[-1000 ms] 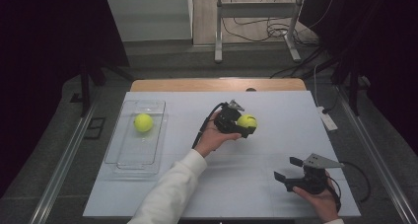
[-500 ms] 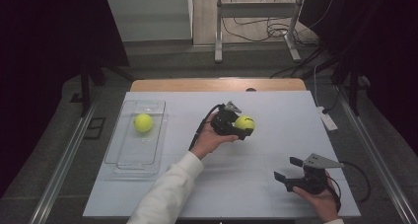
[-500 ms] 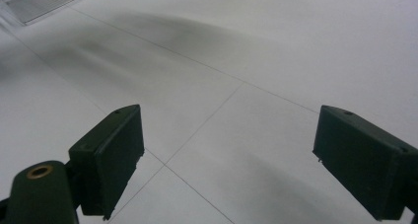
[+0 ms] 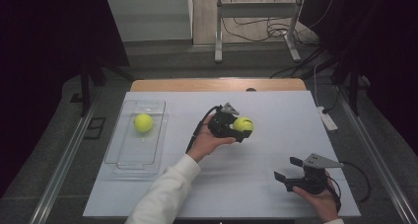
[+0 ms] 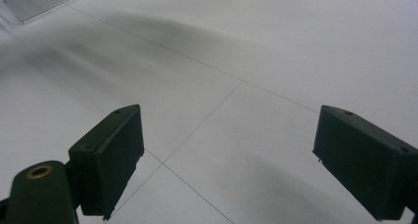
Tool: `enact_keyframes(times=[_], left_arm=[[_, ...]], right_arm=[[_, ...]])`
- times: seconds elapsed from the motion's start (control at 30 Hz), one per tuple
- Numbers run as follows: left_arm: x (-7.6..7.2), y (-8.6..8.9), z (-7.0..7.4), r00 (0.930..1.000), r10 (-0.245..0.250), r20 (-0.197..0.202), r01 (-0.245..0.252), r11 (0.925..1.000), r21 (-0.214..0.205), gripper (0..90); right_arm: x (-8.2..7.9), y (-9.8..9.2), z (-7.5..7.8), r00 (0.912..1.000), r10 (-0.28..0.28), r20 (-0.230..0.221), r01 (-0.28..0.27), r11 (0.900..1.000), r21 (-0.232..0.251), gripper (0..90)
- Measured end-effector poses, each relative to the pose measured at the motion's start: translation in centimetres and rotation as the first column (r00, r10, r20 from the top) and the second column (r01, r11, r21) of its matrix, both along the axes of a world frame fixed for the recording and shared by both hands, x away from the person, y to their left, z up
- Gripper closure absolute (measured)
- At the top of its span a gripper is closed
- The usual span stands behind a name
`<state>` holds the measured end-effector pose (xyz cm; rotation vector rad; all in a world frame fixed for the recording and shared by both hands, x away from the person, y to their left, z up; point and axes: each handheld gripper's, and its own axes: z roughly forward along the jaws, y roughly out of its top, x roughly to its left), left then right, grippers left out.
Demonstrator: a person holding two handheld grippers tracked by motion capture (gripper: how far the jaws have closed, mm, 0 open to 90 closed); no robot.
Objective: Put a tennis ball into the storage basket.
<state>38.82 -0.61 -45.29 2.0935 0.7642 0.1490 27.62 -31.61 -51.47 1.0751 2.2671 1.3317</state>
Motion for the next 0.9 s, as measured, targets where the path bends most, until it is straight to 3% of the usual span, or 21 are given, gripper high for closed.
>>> enact_keyframes(times=[0.4,0.9], left_arm=[[-1.3,1.6,0.4,0.9998,-0.001,0.019,0.002,0.9999,-0.014,27.4],[-2.7,4.4,0.2,0.9992,0.033,0.023,-0.032,0.9988,-0.036,27.4]], right_arm=[[0.0,0.0,-0.1,1.0,-0.002,-0.002,0.002,1.0,-0.007,12.0],[0.0,0.0,-0.2,0.9999,-0.007,-0.008,0.007,1.0,-0.007,12.0]])
